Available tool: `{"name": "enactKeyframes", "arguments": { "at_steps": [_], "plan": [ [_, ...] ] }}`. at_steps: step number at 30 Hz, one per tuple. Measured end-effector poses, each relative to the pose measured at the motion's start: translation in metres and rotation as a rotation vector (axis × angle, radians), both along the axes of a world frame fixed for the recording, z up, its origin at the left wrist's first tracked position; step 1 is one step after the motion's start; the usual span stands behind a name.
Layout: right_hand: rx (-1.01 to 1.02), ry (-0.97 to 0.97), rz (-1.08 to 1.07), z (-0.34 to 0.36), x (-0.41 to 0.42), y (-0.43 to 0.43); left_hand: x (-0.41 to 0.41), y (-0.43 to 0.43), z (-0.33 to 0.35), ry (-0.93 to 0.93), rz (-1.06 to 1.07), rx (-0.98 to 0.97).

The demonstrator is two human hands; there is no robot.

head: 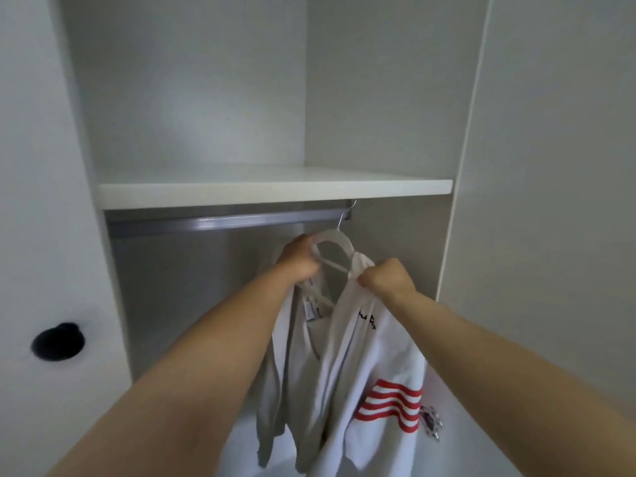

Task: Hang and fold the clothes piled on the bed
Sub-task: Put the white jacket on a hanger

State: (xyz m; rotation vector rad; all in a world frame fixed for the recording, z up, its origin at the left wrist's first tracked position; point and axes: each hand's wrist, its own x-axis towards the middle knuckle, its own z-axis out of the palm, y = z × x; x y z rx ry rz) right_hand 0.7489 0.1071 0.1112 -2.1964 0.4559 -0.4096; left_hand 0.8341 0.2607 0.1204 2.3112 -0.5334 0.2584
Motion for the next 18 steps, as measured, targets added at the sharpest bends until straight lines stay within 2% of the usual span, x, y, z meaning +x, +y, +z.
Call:
{"name": "enactKeyframes", "arguments": {
  "at_steps": [8,18],
  "plan": [
    [-0.116,0.027,0.015,0.020,0.027,0.001,0.025,-0.008,-0.005,0.094,-0.038,-0.118],
    [-0.241,0.080,0.017,0.005,0.060,0.011,0.066,-0.012,-0.016,0.194,-0.022,-0.102]
  ]
}}
